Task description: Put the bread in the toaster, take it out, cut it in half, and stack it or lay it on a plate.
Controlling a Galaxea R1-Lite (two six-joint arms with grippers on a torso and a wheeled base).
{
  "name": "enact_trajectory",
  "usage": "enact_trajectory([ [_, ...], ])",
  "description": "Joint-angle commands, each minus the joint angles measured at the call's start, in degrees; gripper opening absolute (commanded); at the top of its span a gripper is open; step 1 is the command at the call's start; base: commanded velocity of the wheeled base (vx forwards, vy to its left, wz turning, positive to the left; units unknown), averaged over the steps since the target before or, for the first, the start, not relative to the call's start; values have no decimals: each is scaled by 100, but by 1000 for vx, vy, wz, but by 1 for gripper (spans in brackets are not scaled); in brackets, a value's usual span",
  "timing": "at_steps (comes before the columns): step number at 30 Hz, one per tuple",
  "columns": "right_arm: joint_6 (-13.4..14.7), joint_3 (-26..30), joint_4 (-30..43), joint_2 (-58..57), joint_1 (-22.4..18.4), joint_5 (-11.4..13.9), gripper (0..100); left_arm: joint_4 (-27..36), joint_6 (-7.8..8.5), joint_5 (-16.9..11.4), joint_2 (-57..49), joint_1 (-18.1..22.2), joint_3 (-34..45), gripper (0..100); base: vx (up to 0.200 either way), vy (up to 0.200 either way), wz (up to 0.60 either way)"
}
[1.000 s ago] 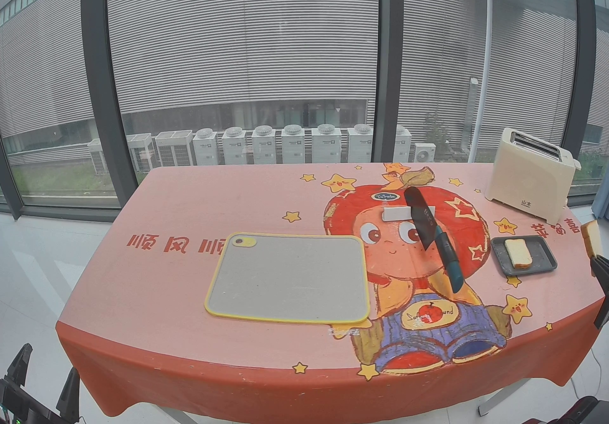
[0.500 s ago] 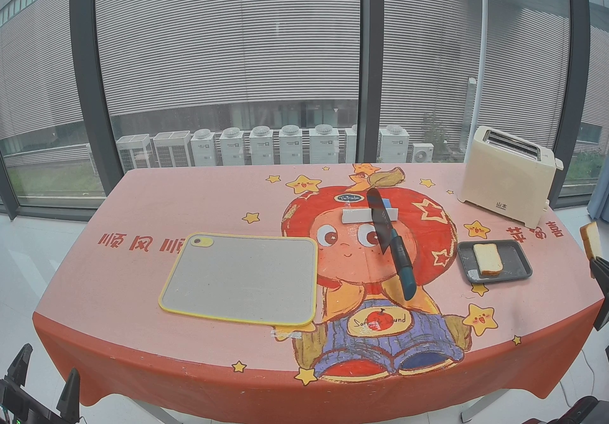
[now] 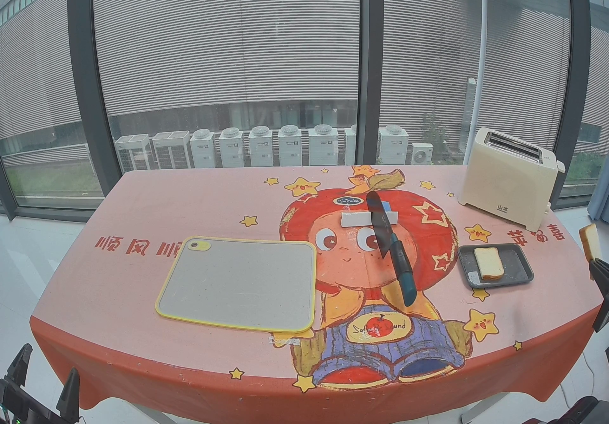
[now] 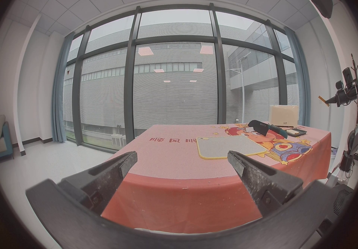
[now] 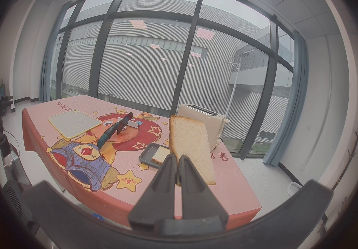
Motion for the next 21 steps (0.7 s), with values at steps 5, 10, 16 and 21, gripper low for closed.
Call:
enact_trajectory([
  [5,7,-100,80,56,-7,5,0,-2,-13,1,7,0,101,100,0,0,0],
  [10,42,-259,89,127,2,5,0,-2,-13,-7,7,0,101,100,0,0,0],
  [16,481,-426,36,355,19,14,0,-2,-13,-7,7,0,101,100,0,0,0],
  [21,543,-549,27,408,19,5,0,-2,-13,-7,7,0,101,100,0,0,0],
])
